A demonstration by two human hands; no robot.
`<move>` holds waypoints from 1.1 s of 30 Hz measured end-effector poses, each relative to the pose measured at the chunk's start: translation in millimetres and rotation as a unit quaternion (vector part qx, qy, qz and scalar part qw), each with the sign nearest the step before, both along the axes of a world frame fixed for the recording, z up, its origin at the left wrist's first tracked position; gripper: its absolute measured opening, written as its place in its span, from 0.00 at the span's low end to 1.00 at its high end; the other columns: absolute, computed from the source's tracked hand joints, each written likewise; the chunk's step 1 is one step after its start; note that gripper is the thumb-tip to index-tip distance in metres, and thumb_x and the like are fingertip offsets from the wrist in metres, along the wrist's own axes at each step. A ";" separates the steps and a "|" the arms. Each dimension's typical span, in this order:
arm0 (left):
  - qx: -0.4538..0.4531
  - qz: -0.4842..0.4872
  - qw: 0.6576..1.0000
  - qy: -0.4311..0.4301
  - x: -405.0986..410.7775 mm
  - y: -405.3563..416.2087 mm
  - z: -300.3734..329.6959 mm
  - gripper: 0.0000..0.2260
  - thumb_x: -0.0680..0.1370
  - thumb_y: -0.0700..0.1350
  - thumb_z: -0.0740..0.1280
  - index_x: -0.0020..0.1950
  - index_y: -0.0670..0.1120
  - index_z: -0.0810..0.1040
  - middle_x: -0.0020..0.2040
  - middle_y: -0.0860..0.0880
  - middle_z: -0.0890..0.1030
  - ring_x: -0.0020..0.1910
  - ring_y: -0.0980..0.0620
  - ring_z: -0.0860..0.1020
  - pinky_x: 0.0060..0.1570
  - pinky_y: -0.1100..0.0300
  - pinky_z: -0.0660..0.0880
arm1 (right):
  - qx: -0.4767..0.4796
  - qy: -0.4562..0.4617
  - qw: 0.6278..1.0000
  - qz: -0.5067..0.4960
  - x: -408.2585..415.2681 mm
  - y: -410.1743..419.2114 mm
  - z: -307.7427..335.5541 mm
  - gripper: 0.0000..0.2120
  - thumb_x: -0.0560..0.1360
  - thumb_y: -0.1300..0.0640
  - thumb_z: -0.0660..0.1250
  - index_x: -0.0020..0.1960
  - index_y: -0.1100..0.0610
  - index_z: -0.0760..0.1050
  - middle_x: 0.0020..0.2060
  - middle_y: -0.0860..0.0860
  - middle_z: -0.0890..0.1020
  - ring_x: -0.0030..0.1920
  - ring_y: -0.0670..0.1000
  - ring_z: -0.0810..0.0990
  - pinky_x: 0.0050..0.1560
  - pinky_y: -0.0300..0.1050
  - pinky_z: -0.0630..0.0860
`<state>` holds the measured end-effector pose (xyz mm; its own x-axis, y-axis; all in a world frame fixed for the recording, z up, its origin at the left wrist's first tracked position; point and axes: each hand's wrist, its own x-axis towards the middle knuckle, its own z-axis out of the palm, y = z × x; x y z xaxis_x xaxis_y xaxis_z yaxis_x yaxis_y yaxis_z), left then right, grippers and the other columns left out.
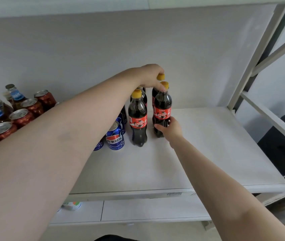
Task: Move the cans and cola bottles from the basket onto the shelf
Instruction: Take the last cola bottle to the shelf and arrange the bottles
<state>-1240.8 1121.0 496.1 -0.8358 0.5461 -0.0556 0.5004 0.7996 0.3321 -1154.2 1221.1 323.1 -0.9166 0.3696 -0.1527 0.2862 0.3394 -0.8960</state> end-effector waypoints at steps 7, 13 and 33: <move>0.010 0.007 1.000 0.005 -3.8 -0.7 -1.8 0.32 0.72 0.51 0.73 0.72 0.44 0.67 0.68 0.44 0.73 0.66 0.45 0.72 0.61 0.50 0.71 | 0.026 -0.003 1.000 -0.007 -11.8 -0.1 -4.2 0.22 0.72 0.54 0.73 0.63 0.59 0.74 0.57 0.55 0.81 0.55 0.58 0.80 0.56 0.53 0.77; 0.023 0.016 1.000 -0.004 -9.8 -2.4 -3.9 0.33 0.72 0.51 0.74 0.73 0.45 0.66 0.69 0.45 0.72 0.67 0.45 0.72 0.62 0.49 0.71 | 0.032 -0.010 0.999 -0.003 -18.9 -2.1 -1.9 0.22 0.72 0.54 0.73 0.64 0.58 0.73 0.58 0.56 0.81 0.55 0.59 0.80 0.57 0.55 0.77; 0.098 0.020 0.993 0.067 12.5 -56.1 -7.0 0.30 0.76 0.52 0.68 0.76 0.49 0.62 0.78 0.47 0.58 0.77 0.48 0.58 0.72 0.55 0.54 | 0.001 -0.020 0.999 -0.027 14.3 0.0 -8.0 0.35 0.74 0.53 0.71 0.75 0.57 0.60 0.70 0.57 0.71 0.65 0.58 0.73 0.55 0.47 0.72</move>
